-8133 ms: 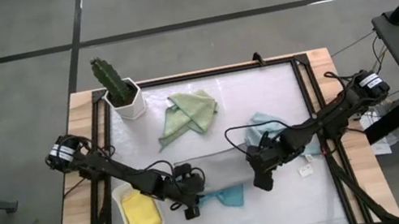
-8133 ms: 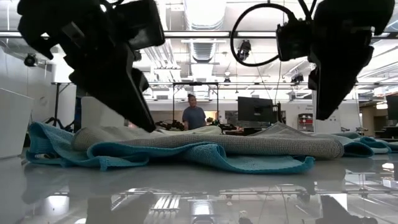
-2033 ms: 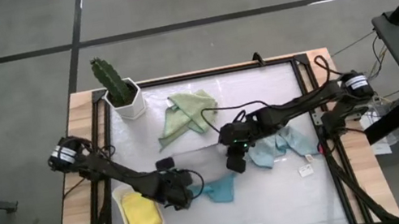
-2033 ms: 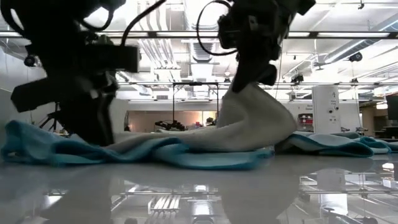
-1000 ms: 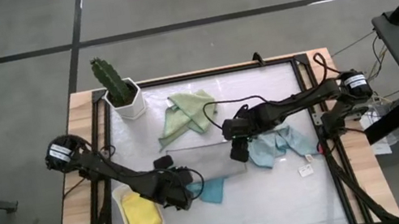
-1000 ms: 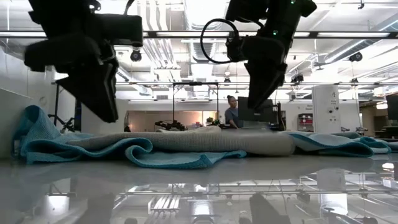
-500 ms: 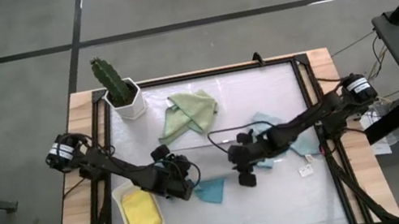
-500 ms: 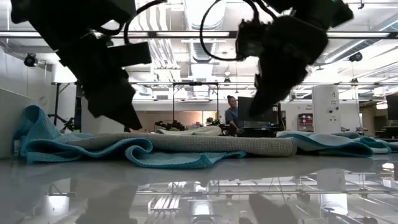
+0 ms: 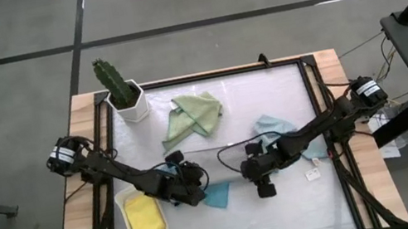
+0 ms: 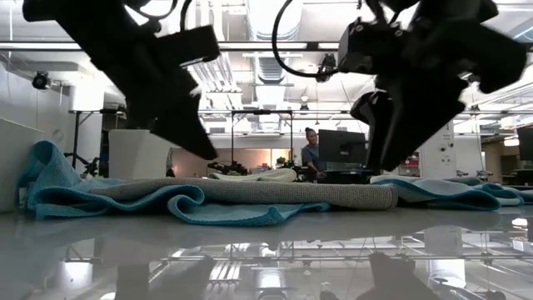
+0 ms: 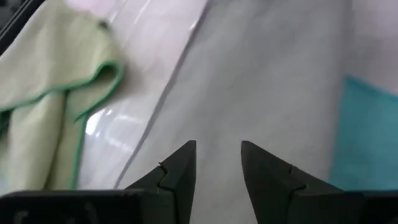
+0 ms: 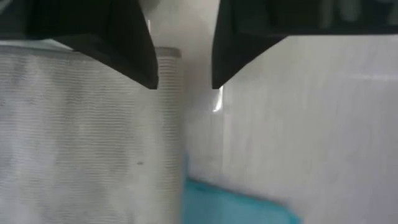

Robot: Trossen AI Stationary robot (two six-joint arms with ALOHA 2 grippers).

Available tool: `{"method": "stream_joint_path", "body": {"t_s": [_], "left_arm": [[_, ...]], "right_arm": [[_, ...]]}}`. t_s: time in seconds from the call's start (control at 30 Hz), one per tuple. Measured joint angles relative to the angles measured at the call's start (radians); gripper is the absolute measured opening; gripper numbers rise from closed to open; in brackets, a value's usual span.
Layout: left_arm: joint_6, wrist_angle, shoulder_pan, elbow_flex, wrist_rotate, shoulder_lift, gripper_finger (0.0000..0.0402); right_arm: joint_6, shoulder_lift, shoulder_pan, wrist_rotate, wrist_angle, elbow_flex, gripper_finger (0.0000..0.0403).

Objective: Fold microfiber towels
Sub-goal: Fold the gray microfiber towel

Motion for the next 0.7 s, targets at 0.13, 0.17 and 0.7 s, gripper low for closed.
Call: {"method": "stream_joint_path", "body": {"t_s": [0.13,0.17,0.7], "left_arm": [[0.057,0.094,-0.001,0.000,0.013,0.000,0.0113],[0.064,0.112,0.000,-0.002,0.014,0.000,0.0113],[0.140,0.341,-0.001,-0.010,0.086,0.004,0.0115]], "right_arm": [[-0.040,0.000,0.018,0.011,-0.001,-0.015,0.0181],[-0.039,0.000,0.020,0.027,0.000,-0.019,0.0185],[-0.072,0.105,0.024,0.146,0.069,-0.029,0.0120]]}}
